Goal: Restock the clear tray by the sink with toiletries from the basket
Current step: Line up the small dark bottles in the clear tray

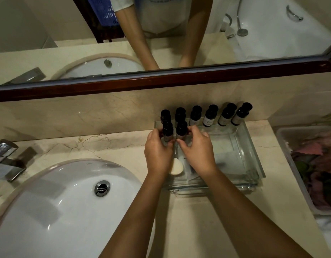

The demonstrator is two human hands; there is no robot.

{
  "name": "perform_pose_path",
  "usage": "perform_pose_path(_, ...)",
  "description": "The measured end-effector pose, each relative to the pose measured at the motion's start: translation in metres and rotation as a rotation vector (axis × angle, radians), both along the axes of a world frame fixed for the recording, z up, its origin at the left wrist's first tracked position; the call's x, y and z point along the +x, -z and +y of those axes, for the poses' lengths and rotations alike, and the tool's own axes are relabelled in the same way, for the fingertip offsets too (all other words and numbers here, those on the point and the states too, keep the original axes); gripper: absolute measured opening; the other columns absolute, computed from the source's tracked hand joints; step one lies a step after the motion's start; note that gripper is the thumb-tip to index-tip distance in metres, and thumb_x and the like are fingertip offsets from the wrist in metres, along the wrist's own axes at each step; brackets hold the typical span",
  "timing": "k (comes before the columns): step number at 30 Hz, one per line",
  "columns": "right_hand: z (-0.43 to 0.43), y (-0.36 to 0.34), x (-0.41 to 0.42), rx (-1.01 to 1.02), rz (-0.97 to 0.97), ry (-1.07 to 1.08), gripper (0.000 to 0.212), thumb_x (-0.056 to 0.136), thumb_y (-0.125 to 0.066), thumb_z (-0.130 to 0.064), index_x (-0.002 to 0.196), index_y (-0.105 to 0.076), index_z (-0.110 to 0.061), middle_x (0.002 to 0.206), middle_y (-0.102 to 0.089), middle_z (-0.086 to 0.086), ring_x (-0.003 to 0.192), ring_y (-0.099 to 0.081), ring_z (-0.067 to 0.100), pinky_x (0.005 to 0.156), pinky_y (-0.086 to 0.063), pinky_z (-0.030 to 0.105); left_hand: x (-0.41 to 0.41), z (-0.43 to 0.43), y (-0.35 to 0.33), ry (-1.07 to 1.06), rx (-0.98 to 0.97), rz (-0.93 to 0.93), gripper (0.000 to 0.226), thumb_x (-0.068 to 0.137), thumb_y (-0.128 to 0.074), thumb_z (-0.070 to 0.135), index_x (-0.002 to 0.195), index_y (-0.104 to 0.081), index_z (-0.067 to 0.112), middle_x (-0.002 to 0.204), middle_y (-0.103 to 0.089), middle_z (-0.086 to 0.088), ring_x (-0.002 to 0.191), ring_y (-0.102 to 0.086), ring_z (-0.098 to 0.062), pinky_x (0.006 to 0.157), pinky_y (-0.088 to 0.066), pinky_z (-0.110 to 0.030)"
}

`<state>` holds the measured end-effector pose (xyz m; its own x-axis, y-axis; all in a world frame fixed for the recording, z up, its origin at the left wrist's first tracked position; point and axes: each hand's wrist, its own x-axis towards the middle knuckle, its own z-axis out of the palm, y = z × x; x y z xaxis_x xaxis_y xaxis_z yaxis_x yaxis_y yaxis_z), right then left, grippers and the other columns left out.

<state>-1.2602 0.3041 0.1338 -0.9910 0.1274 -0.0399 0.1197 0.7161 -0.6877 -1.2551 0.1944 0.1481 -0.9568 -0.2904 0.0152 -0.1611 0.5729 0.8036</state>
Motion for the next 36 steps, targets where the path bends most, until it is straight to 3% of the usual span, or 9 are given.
perform_pose_path(12,-0.002,0.0,-0.001,0.016,0.008,0.0,0.039,0.085,-0.062,-0.036,0.119,-0.051,-0.021,0.114,-0.059,0.008,0.102,-0.052,0.019,0.077,-0.038,0.021,-0.001,0.0,0.001,0.007,-0.028,0.007,0.033,0.079,-0.071,0.011,0.11,-0.057,0.007,0.107,-0.062,-0.005,0.098,-0.057,-0.018,0.073,-0.033,-0.011)
perform_pose_path(17,-0.001,-0.001,0.0,0.015,0.015,-0.007,0.039,0.086,-0.062,-0.035,0.12,-0.051,-0.02,0.114,-0.059,0.009,0.103,-0.052,0.019,0.078,-0.037,0.02,0.0,-0.001,0.002,0.014,-0.032,0.005,0.034,0.079,-0.071,0.012,0.109,-0.057,0.009,0.108,-0.062,-0.004,0.098,-0.057,-0.018,0.077,-0.039,-0.019)
perform_pose_path(26,0.001,-0.007,0.009,-0.058,0.019,0.011,0.043,0.085,-0.064,-0.026,0.124,-0.05,-0.016,0.12,-0.059,0.007,0.119,-0.046,0.019,0.086,-0.036,0.021,0.002,-0.002,-0.001,0.008,-0.017,-0.009,0.039,0.081,-0.07,0.016,0.116,-0.054,0.011,0.116,-0.06,-0.004,0.106,-0.056,-0.017,0.084,-0.04,-0.02)
perform_pose_path(31,0.007,-0.014,0.02,-0.083,0.025,0.042,0.045,0.085,-0.066,-0.024,0.125,-0.049,-0.013,0.12,-0.06,0.006,0.113,-0.052,0.023,0.089,-0.042,0.029,0.006,-0.006,-0.006,-0.002,-0.005,-0.041,0.046,0.08,-0.072,0.017,0.121,-0.052,0.011,0.122,-0.058,-0.003,0.113,-0.053,-0.016,0.086,-0.036,-0.017)
perform_pose_path(36,0.017,-0.033,0.035,-0.06,0.011,-0.018,0.043,0.086,-0.064,-0.027,0.125,-0.049,-0.014,0.121,-0.059,0.003,0.11,-0.054,0.021,0.087,-0.04,0.025,0.018,-0.018,-0.021,-0.011,0.039,-0.081,0.057,0.077,-0.076,0.019,0.126,-0.049,0.011,0.122,-0.058,-0.003,0.114,-0.054,-0.015,0.09,-0.04,-0.021)
